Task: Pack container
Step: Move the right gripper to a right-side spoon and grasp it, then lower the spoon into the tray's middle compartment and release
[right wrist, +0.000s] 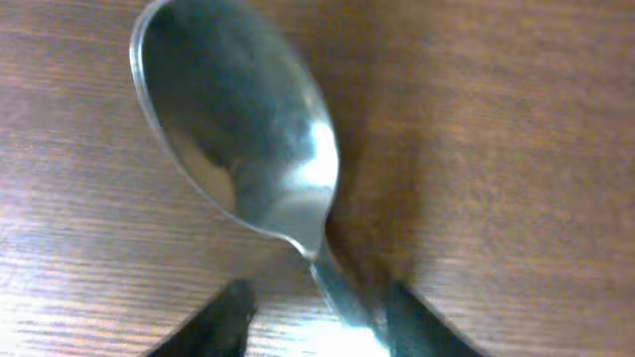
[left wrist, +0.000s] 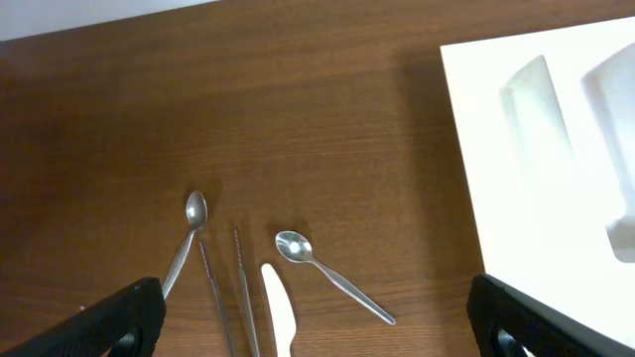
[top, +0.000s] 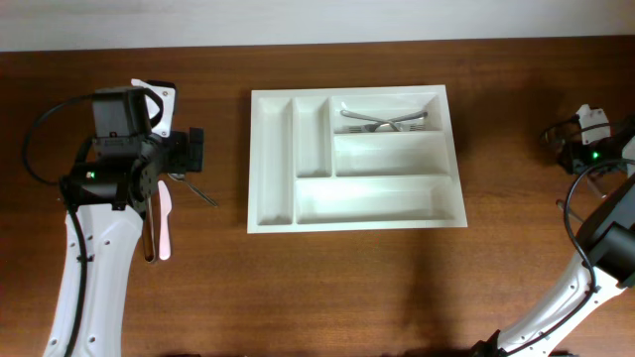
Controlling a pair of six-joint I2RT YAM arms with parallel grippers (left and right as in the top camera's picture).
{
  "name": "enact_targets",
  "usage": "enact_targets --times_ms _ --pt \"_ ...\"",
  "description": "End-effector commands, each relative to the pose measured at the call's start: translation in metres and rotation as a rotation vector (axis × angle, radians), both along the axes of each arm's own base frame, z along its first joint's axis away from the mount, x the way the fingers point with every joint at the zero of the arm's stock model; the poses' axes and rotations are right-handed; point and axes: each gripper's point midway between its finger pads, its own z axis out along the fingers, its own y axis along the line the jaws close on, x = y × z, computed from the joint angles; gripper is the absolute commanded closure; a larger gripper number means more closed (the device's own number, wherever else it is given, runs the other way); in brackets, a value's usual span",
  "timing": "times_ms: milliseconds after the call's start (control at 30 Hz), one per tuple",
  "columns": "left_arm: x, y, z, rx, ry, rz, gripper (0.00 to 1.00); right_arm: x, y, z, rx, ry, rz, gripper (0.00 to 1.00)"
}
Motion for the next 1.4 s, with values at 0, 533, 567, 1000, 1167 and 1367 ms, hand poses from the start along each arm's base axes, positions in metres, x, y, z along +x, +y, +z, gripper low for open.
enact_targets --times_ms 0,533,567,1000,1167,1367 --pt "0.004 0.001 0.007 0.019 -0.016 -0.007 0.01 -0.012 0.000 -0.018 0.035 0.064 -0.088 0.73" --pt "0.004 0.001 0.007 0.019 -0.016 -0.007 0.01 0.016 0.050 0.087 0.193 -0.014 -0.474 0.96" --pt "0.004 0.001 0.007 0.019 -0.016 -0.007 0.01 0.025 0.061 0.106 0.183 -0.046 -0.441 0.96" --pt "0.004 0.001 0.007 0.019 -0.016 -0.007 0.01 0.041 0.357 0.205 -0.108 -0.180 0.922 0.96" --pt "0.004 0.001 0.007 0.019 -0.016 -0.007 0.01 0.006 0.422 0.159 -0.144 -0.064 1.355 0.96" --pt "0.004 0.001 0.007 0.019 -0.016 -0.007 0.01 -0.001 0.439 0.105 -0.097 0.061 1.435 0.96"
